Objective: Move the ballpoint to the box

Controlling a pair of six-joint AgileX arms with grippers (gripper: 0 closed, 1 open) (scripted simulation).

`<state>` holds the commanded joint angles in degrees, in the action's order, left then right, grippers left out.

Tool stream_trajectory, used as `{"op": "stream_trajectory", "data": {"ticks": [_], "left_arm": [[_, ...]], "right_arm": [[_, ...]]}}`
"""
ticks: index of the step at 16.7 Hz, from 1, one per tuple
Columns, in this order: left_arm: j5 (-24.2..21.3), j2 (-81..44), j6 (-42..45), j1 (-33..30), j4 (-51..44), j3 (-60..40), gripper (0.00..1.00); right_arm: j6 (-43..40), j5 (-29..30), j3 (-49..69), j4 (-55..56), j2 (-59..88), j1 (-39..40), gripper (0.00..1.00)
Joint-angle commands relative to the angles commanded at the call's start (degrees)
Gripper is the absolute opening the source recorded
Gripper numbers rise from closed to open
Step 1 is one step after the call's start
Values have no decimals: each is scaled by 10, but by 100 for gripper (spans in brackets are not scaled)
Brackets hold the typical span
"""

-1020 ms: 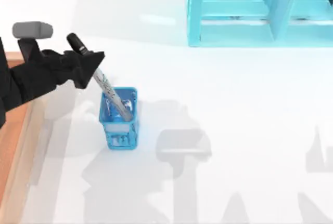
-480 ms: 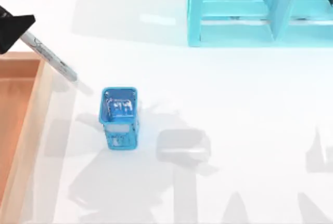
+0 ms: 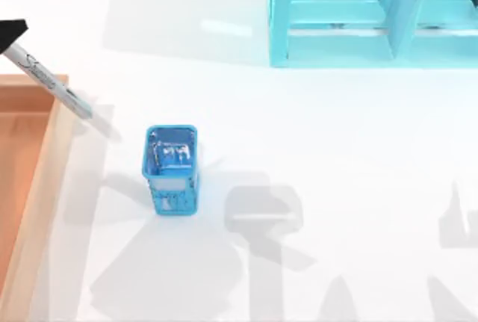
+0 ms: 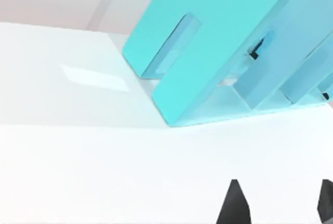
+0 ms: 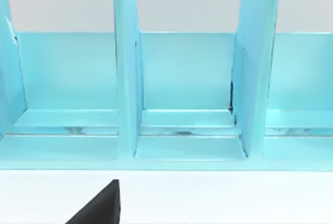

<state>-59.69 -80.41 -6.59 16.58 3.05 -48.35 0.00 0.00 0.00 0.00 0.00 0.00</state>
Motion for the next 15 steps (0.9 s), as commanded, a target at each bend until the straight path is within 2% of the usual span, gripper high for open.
{"op": "stream_trajectory", "data": {"ticks": [4, 7, 11, 15], "left_arm": [[0, -12, 19, 10, -16, -4, 0], [-3, -39, 91, 54, -86, -32, 0], [-11, -84, 271, 128, -250, -101, 0], [-14, -121, 525, 185, -454, -191, 0]], "right_arm": [[0, 0, 0, 0, 0, 0, 100], [0, 0, 0, 0, 0, 0, 100], [0, 0, 0, 0, 0, 0, 100], [0, 0, 0, 0, 0, 0, 100]]}}
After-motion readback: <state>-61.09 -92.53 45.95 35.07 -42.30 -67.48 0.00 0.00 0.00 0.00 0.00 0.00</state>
